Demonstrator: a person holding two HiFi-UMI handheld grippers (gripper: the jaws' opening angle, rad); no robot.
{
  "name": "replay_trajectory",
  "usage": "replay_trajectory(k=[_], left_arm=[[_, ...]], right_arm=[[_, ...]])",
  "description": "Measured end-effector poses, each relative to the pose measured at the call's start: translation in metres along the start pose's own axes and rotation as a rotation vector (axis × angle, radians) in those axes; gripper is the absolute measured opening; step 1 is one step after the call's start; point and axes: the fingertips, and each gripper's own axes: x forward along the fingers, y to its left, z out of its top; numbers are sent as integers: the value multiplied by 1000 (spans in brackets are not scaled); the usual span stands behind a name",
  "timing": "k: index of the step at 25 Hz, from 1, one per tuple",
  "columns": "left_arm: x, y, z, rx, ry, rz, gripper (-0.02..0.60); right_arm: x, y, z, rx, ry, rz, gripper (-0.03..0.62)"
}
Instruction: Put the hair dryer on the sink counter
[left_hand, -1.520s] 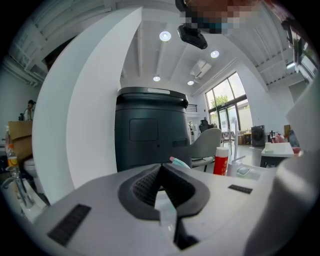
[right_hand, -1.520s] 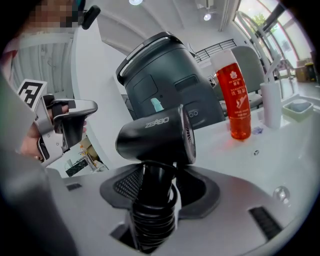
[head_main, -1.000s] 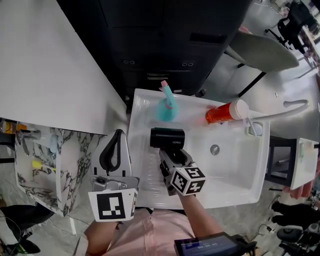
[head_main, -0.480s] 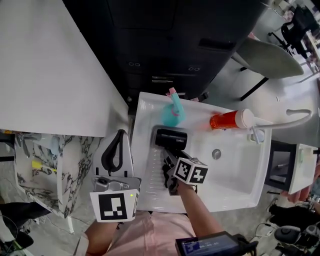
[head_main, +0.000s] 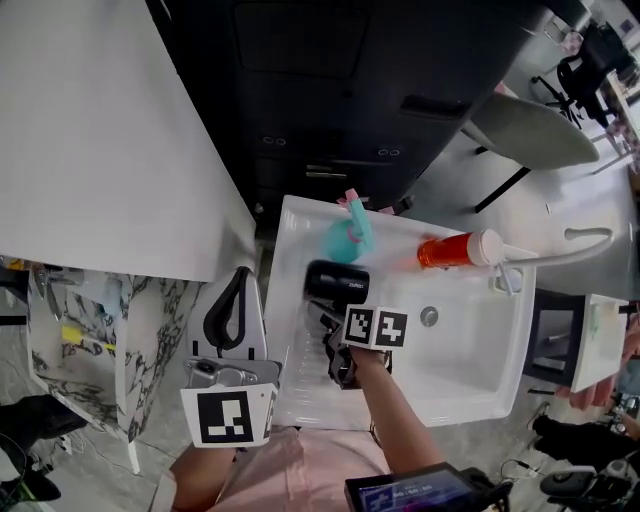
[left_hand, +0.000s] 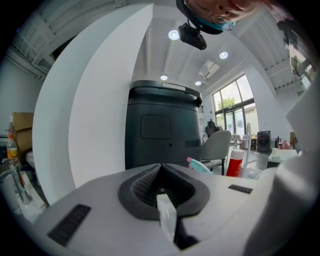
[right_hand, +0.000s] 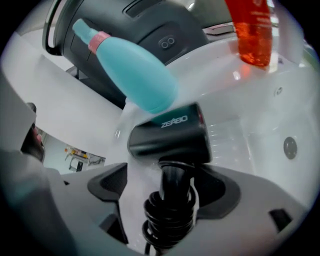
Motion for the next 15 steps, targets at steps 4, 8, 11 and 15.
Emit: replay_trajectory(k=[4, 8, 11, 15], left_arm=[[-4, 1, 5, -62, -6, 9, 11], [-10, 2, 7, -42, -19, -5, 11], [-14, 1, 11, -17, -39, -26, 11], [-24, -5, 23, -14, -63, -47, 11]], right_arm=[[-3, 4, -8, -103, 76, -40, 473], [-15, 10, -8, -104, 52, -39, 466], [-25, 14, -9, -110, 22, -40, 462], [-51, 27, -5, -108, -48, -22, 459]])
